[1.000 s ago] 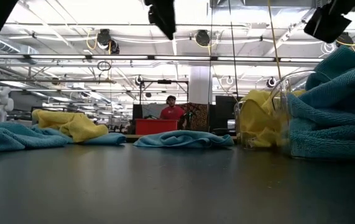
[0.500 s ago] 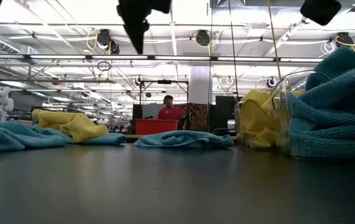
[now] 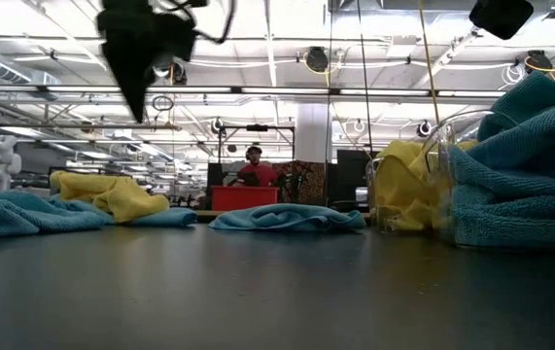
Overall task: Sort microfiber towel by color & place in baskets
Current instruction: Put the blue microfiber cloth into the bottom transparent bin
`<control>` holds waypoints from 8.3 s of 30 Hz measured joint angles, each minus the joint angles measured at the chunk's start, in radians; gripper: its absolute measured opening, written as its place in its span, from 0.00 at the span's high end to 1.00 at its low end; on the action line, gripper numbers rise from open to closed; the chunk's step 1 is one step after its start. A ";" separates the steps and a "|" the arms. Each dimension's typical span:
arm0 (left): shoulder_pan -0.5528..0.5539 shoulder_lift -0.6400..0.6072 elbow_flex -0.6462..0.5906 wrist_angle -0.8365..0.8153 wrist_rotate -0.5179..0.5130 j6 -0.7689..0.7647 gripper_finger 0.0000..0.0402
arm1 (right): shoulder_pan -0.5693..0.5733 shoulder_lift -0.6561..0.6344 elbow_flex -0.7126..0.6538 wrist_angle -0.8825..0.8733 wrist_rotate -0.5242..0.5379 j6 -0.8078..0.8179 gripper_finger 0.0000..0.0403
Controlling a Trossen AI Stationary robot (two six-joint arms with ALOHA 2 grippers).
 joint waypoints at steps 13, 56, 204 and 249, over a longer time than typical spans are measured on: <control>-0.069 -0.336 -0.426 0.039 0.026 -0.291 0.52 | 0.000 0.000 0.000 -0.002 -0.005 0.027 0.26; -0.142 -0.317 -0.839 0.482 0.155 -0.576 0.33 | 0.000 0.000 0.001 0.031 -0.027 0.127 0.26; -0.019 0.494 0.484 1.093 0.385 -0.050 0.31 | 0.224 0.061 -0.297 -0.376 -0.162 0.555 0.71; -0.015 0.494 0.483 1.052 0.396 -0.050 0.31 | 0.236 0.092 -0.289 -0.268 -0.108 0.623 0.99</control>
